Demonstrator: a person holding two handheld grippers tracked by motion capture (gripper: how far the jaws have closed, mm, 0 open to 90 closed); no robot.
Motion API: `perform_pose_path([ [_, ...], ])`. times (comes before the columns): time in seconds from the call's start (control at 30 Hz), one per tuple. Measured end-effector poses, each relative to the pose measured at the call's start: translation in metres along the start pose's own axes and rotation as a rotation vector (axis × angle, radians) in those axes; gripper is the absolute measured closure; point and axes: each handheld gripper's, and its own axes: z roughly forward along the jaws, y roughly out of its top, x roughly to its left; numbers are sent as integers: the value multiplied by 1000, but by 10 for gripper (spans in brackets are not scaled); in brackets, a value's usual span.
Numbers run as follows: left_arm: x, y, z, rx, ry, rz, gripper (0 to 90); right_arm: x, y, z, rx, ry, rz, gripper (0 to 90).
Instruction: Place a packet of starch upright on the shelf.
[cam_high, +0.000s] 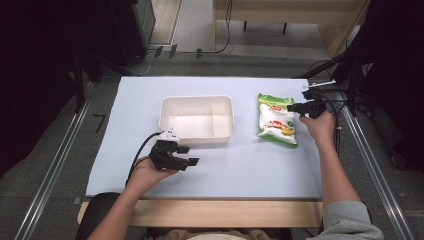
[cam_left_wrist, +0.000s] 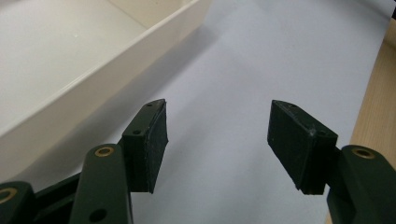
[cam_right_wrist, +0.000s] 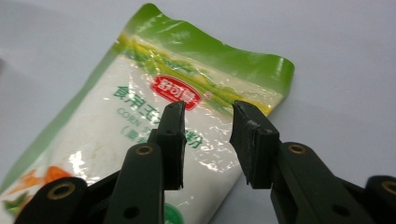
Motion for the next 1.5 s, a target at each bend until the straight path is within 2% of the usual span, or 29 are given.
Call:
perform_pose_path([
  [0.1,-1,-3,-2,1,10,-7,386,-7,0,8,2,-27,13,629],
  [0.33,-1,-6,-4,6,19,-11,386,-14,0,21,15,-36,38,586],
  [0.4,-1,-7,-5,4,23,-14,386,-16,0,26,22,-47,31,565],
  [0.47,0,-8,-6,6,31,-16,386,-19,-1,33,29,-61,49,537],
  [0.63,0,-9,-6,8,33,-18,386,-22,-3,37,25,-44,78,535],
  [0.7,0,-9,-6,11,35,-19,386,-21,-3,38,30,-18,97,549],
  [0.87,-1,-8,-6,7,32,-14,386,-16,-2,38,47,-1,76,536],
  [0.97,-1,-8,-5,7,32,-15,386,-14,-3,39,46,-3,84,530],
  [1.1,-1,-7,-5,-1,28,-13,386,-11,-2,38,58,5,96,599],
  [1.2,0,-7,-5,7,27,-13,386,-9,-3,39,61,-23,51,692],
  [1.27,0,-7,-4,12,31,-10,386,-11,-6,39,39,-27,70,735],
  [1.3,-1,-7,-4,12,31,-9,386,-11,-7,39,31,-29,63,748],
  [1.47,-1,-6,-5,15,32,-6,386,-6,-7,38,42,-43,44,883],
  [1.5,-1,-6,-5,15,32,-6,386,-6,-7,38,42,-43,44,883],
])
